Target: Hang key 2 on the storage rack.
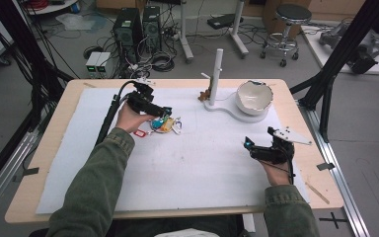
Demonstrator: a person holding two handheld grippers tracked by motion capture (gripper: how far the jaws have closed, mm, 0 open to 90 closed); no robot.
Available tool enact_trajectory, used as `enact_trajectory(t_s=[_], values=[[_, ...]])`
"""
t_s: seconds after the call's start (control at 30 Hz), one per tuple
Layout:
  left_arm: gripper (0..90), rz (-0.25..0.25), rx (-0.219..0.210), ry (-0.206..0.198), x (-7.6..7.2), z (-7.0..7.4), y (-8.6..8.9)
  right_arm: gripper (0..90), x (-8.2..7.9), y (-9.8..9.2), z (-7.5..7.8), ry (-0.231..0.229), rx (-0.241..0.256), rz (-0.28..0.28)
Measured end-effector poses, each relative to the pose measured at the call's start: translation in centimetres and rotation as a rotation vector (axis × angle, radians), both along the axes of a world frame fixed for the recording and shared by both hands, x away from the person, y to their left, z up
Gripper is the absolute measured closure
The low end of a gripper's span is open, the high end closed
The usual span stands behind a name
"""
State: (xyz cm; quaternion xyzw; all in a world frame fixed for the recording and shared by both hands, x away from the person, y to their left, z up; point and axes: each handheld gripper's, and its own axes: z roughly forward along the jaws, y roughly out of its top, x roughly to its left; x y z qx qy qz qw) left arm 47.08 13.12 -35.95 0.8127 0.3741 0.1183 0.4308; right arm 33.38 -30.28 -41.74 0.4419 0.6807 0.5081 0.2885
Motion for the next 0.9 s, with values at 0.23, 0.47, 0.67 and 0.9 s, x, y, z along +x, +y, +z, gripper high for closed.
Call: enact_trajectory(t_s=[0.23, 0.47, 0.67, 0.9], values=[[1.8, -0.008, 0.02, 0.022, -0.3, -1.2, 0.4, 0.5, 0.0, 0.0, 0.0, 0.001, -0.001, 0.002], [2.7, -0.014, 0.029, 0.044, -0.5, -2.3, 0.6, 0.5, 0.0, 0.0, 0.0, -0.001, -0.002, 0.002], [2.7, -0.017, 0.044, 0.064, -0.3, -3.2, 0.5, 0.5, 0.0, 0.1, 0.0, 0.004, -0.001, 0.001], [7.2, -0.017, 0.068, 0.08, 0.1, -4.4, 0.0, 0.5, 0.0, 0.1, 0.0, 0.005, -0.005, 0.001]])
